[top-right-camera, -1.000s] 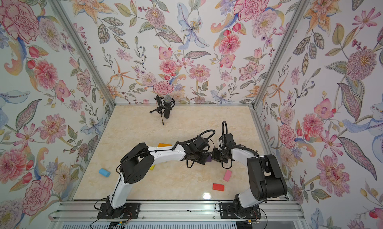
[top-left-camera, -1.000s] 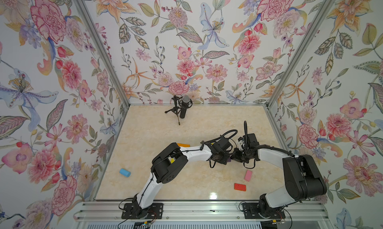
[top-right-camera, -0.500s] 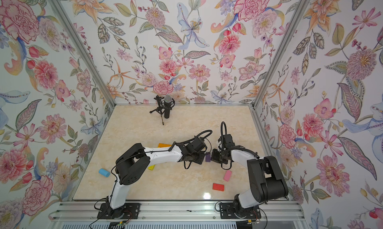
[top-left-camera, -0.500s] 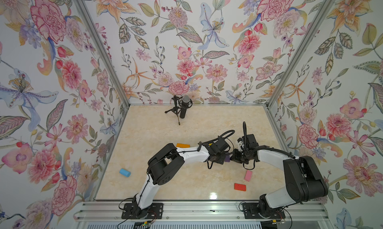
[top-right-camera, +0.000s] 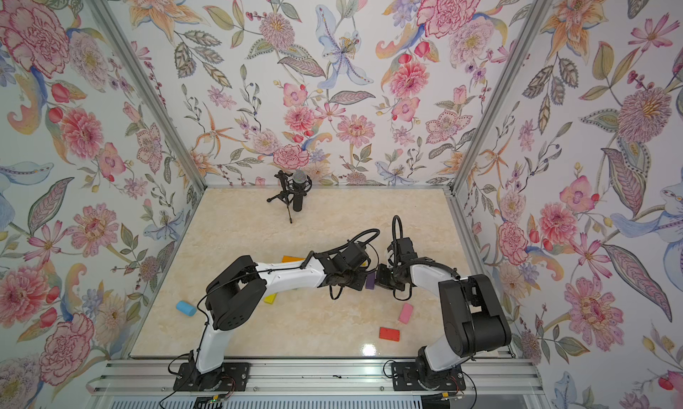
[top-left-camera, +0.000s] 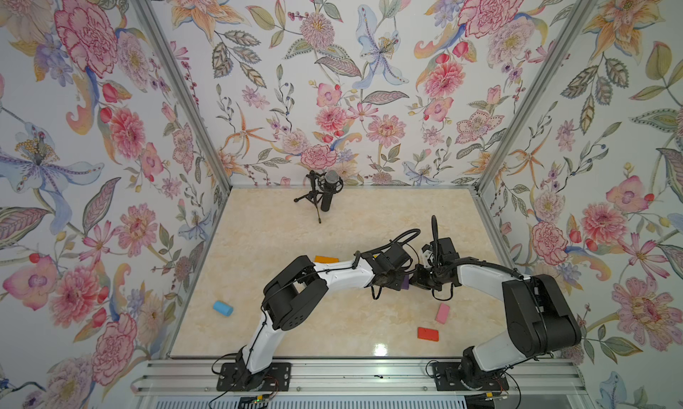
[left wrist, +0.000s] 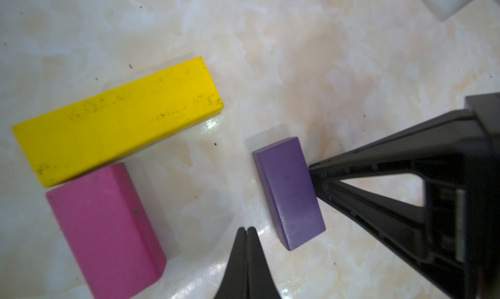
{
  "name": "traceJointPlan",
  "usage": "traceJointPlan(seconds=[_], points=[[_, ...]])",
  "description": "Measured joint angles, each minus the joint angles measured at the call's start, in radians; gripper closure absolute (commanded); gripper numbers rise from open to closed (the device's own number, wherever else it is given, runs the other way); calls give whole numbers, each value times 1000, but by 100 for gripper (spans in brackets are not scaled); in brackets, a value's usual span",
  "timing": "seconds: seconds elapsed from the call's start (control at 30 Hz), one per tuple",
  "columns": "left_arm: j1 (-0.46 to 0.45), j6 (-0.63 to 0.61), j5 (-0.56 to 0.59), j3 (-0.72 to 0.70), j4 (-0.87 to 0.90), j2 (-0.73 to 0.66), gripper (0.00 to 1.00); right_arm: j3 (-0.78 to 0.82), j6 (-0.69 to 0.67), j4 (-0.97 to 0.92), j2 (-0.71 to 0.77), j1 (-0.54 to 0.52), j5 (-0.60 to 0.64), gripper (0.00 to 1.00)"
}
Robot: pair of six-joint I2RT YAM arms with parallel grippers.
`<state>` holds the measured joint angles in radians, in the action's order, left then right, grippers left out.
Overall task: Assemble the letter p with building blocks
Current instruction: Assemble the building block at the center of the board.
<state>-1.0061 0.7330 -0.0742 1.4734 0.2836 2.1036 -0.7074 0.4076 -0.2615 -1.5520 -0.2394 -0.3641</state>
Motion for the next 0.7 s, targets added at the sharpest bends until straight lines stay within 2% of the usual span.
traceJointPlan(seconds=[0.7], points=[[14,0,-27,-13,-1,2,100,-60,0,27,-72,-23,-30,100]])
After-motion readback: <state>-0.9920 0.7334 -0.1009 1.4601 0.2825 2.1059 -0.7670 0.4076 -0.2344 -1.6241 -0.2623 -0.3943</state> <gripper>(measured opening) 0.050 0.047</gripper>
